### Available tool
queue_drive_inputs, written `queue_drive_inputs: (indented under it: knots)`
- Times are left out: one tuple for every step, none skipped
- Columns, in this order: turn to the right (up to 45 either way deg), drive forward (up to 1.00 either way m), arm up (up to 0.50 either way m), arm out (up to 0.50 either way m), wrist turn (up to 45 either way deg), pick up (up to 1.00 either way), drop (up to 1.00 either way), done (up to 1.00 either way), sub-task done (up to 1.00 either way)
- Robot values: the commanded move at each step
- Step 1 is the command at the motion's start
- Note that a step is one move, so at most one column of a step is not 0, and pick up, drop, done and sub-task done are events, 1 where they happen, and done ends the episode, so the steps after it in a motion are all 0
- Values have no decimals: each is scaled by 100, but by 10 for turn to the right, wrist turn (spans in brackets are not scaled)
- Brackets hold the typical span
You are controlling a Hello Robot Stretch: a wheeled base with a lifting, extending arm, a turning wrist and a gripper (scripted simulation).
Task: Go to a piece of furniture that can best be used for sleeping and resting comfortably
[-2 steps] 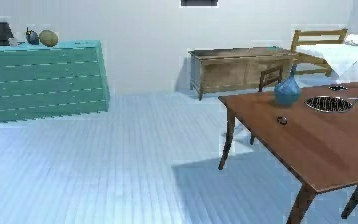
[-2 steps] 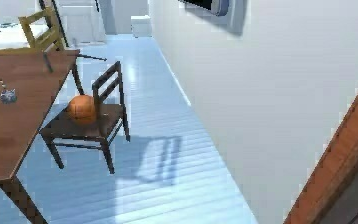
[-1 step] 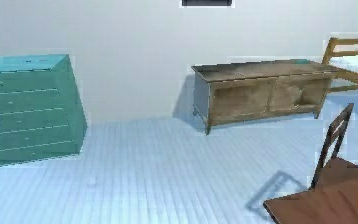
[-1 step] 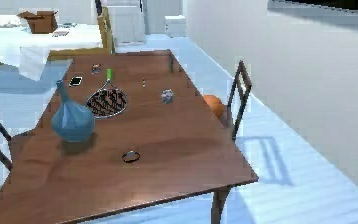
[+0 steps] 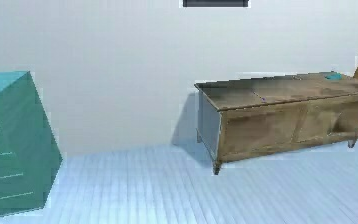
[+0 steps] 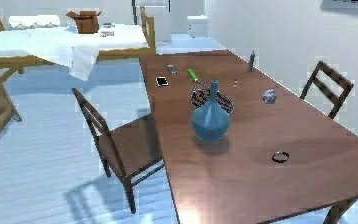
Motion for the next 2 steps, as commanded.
queue_drive_inputs:
  knots:
    - [420, 0, 0, 0, 0, 0, 0, 0, 0]
    - [0, 100, 0, 0, 0, 0, 0, 0, 0]
